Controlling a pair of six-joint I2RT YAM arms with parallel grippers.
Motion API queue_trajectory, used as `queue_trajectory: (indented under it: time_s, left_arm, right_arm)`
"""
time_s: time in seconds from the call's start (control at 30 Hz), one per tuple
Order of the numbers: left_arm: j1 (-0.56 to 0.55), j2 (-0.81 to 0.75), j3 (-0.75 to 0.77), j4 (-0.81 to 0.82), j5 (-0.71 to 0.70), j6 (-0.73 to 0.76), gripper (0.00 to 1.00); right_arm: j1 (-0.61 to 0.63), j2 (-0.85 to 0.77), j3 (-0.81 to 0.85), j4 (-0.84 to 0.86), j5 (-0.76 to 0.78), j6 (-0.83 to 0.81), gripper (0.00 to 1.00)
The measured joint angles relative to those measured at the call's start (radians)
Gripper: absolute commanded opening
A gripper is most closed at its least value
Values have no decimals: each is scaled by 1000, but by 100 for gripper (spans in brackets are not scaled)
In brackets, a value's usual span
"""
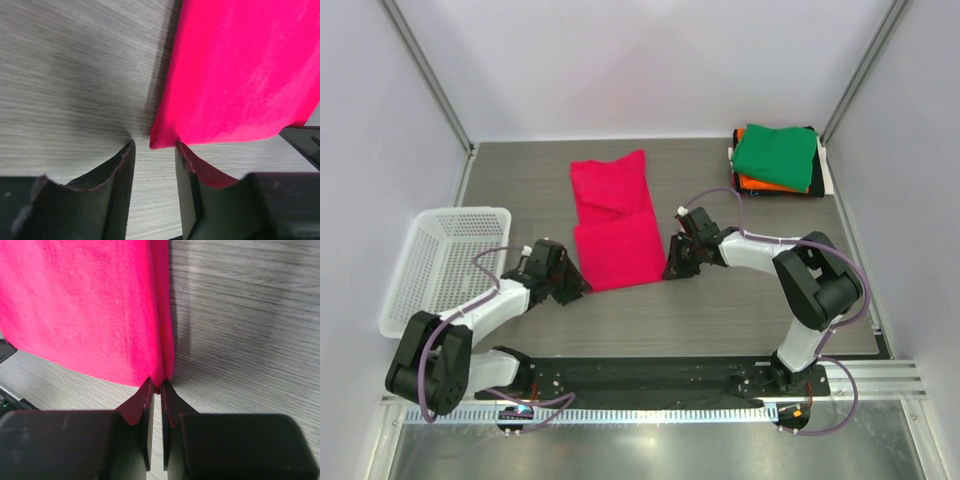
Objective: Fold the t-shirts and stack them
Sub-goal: Fold the tshirt
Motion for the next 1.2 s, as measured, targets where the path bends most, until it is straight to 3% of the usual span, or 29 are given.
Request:
queue_trajectory:
  time_s: [0.1,0.2,0.23,0.33,0.6,0.83,1.0,1.2]
  left_arm:
    - [-5,18,-3,36,-1,-5,33]
    - [-12,42,-4,71,-4,-19,19]
    - [-13,48,-5,80,-5,-21,10]
    - [-18,59,-6,93,-9,-26,0]
    - [-87,-30,8,-16,-45,-43,0]
    - [-243,-228,83,-237,-89,-99,0]
    - [-350,-365,112,-397,-114,-171,0]
    - [-447,-413,230,-571,-133,-230,0]
  right_arm:
    - [0,0,-1,3,-3,0,10]
    - [0,1,-1,5,-4,0,4]
    - [0,3,-1,6,-5,0,3]
    - [-2,5,-2,11,-11,-1,1]
    - [-5,-56,-58,-3,-21,1,1]
    - [19,-321,-161,-146,-10,30,1]
    - [132,-578,-183,-293,35,100,1]
    - [295,-776,-180,-475,116,222,1]
